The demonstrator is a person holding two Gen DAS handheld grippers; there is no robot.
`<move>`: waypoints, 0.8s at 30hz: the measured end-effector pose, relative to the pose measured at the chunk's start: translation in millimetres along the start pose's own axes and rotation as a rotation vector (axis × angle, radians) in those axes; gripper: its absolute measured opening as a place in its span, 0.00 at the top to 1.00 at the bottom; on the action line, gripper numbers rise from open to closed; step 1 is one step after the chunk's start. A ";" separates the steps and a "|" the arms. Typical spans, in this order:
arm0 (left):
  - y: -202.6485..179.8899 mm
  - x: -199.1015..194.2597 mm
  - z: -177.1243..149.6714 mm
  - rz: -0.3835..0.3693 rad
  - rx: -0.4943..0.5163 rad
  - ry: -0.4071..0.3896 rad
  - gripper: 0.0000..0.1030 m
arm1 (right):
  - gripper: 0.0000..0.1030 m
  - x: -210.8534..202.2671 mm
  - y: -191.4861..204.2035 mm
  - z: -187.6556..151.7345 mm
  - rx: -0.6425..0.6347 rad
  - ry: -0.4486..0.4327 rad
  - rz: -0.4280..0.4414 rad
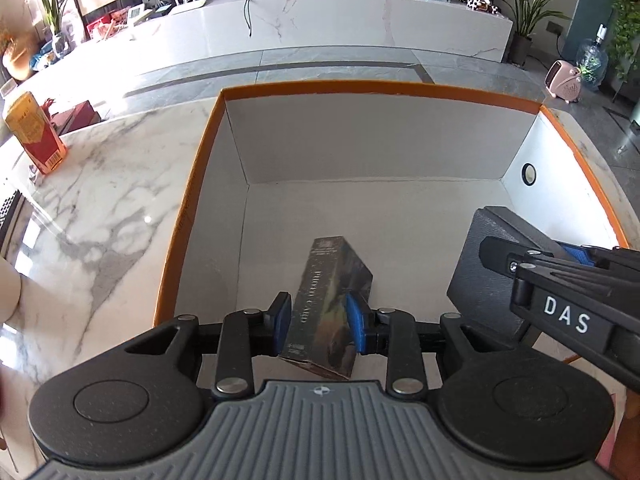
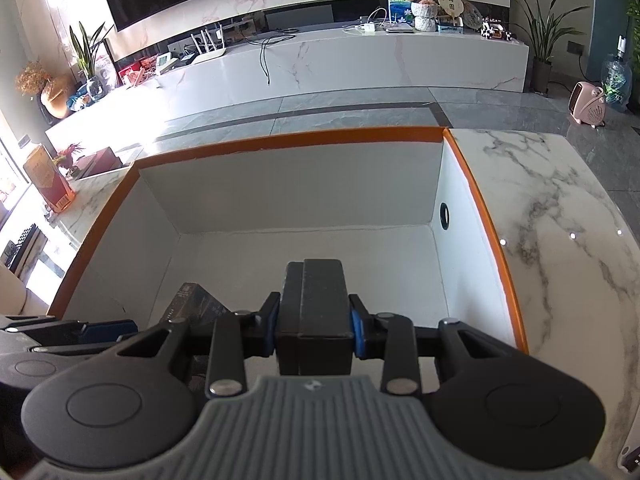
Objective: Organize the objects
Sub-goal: 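Lower grey case into orange box with right gripper while left withdraws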
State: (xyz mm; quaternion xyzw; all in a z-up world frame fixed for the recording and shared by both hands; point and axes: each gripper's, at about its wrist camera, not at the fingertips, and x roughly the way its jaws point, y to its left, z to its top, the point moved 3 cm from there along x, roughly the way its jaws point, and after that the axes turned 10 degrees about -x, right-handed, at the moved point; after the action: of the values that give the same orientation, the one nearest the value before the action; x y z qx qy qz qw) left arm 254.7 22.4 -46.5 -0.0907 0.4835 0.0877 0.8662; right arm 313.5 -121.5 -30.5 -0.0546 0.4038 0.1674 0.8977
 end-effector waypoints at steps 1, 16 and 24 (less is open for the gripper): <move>0.1 -3.0 0.8 -0.006 0.002 -0.008 0.65 | 0.65 -0.2 0.3 -0.1 -0.002 0.001 -0.001; 55.6 -35.5 35.7 -0.022 -0.038 -0.172 0.65 | 0.65 27.8 2.7 2.8 -0.042 0.121 0.005; 78.7 -16.6 25.8 -0.093 -0.083 -0.111 0.78 | 0.65 36.8 13.7 12.7 -0.015 0.189 0.078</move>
State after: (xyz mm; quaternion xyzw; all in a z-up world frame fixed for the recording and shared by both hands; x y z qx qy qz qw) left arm 248.4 103.8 -24.7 -0.1437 0.4259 0.0721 0.8904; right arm 340.5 -96.2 -48.8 -0.0612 0.4874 0.1996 0.8479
